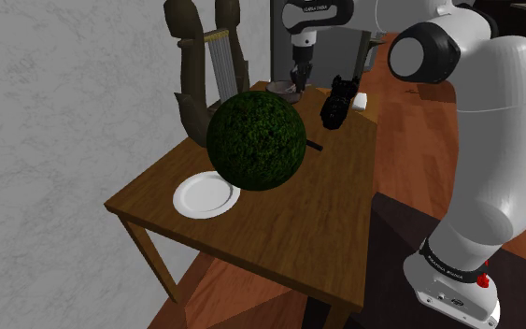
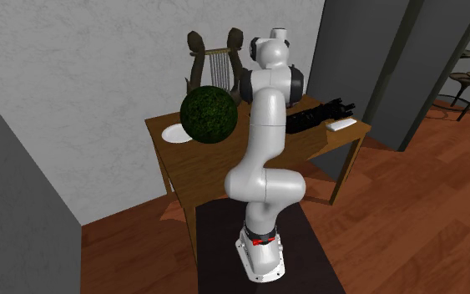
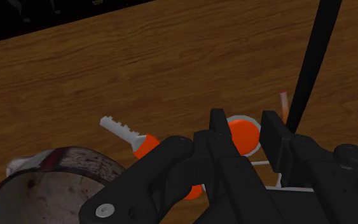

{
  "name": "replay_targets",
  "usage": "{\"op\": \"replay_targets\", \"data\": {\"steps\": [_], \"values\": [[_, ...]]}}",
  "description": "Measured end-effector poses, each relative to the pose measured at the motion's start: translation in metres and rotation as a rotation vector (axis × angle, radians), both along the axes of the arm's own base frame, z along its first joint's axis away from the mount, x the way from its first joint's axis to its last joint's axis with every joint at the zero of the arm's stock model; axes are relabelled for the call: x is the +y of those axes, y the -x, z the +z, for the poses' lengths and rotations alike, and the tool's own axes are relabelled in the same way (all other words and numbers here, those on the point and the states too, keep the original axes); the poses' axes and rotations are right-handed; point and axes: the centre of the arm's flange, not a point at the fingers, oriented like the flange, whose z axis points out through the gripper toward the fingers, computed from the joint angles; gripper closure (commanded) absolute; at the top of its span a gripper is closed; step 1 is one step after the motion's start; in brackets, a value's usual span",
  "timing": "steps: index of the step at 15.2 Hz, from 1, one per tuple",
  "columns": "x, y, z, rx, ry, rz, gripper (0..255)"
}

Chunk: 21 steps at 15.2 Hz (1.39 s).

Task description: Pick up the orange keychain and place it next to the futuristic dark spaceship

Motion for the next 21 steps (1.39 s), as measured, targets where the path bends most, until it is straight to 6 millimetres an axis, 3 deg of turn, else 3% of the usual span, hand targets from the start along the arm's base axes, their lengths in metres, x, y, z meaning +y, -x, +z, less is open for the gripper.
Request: {"op": "replay_targets", "data": {"steps": [21], "values": [[0.000,0.000,-0.111,0.000,0.000,0.000,255]]}}
